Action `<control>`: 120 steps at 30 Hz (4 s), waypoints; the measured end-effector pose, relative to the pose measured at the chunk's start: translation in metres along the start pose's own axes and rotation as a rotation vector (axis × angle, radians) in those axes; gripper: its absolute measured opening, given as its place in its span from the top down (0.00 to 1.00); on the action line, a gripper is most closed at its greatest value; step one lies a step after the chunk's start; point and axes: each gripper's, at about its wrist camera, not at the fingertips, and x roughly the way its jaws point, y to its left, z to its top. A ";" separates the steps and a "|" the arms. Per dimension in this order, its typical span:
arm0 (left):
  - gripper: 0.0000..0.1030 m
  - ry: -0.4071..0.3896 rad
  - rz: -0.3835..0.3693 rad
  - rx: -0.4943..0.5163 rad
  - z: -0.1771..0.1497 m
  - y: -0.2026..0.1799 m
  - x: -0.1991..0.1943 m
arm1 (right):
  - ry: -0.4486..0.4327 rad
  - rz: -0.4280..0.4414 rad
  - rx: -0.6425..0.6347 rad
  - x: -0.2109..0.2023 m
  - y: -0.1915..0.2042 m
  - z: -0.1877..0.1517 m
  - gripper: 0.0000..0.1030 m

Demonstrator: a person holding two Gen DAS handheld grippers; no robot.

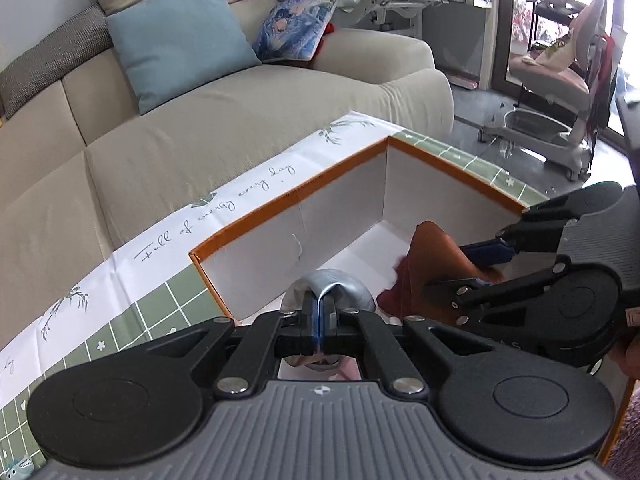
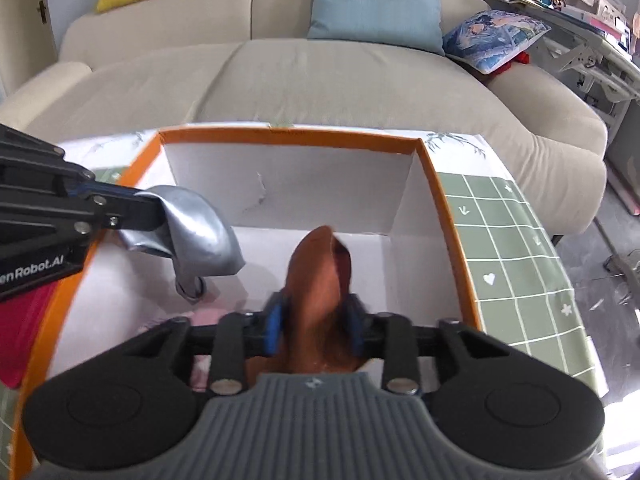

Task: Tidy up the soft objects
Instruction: 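Open the left tool to drop the foil bag while the right tool releases the brown cloth, then withdraw both tools from the box back toward the mat, then reach the left tool to the blue plush toy while the right tool approaches the yellow packet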

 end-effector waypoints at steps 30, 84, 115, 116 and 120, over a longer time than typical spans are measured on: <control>0.69 -0.185 0.050 -0.053 -0.008 -0.011 -0.105 | -0.159 -0.030 -0.001 -0.102 0.028 -0.005 0.33; 0.69 -0.139 0.205 -0.447 -0.215 0.024 -0.229 | -0.235 0.098 -0.149 -0.184 0.233 -0.108 0.33; 0.23 -0.100 0.406 -0.553 -0.232 0.217 -0.171 | -0.159 0.228 -0.219 -0.021 0.345 0.006 0.26; 0.23 -0.091 0.407 -0.566 -0.233 0.224 -0.164 | -0.147 0.223 -0.215 -0.012 0.348 0.008 0.26; 0.21 -0.089 0.408 -0.617 -0.235 0.246 -0.138 | -0.110 0.198 -0.193 0.021 0.356 0.012 0.18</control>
